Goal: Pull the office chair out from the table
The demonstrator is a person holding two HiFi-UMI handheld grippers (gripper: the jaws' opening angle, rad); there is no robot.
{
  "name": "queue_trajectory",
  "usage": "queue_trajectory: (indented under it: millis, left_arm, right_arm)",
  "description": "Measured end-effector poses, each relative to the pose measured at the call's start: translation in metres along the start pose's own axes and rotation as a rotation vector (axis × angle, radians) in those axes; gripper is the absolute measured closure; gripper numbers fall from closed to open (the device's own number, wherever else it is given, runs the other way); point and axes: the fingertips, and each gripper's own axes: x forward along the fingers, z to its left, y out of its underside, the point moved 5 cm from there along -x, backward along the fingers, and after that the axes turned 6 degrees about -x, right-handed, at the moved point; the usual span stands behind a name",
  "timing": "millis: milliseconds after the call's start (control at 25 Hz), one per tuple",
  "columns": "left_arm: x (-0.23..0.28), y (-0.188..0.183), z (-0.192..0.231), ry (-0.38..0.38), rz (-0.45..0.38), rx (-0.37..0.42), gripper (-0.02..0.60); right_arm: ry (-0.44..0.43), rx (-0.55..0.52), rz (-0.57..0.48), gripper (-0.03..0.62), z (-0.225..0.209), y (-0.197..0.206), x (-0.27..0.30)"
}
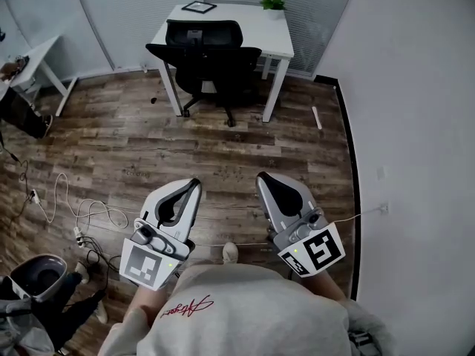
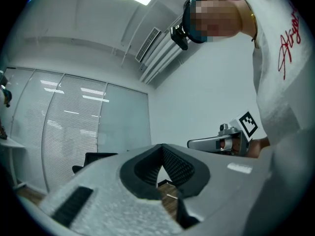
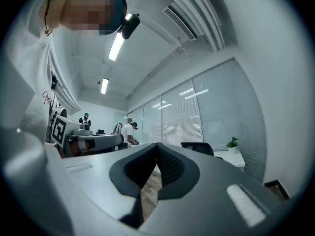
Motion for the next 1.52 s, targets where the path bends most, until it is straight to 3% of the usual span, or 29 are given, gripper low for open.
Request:
queue_trajectory:
  millis: [800,1520]
  left_arm:
    - [0.022,0.0,0.02,0.028,-0.007,-0.014,0.584]
    - [0.017,0.012,0.019,-0.074,0.024,-0.005,0.584]
  right_arm:
    - [0.003,0.006,0.023,0.597,-0.004,0.005,0.021]
    - [-0.052,0.026,0.027,0.597,-0.022,0.014,0.018]
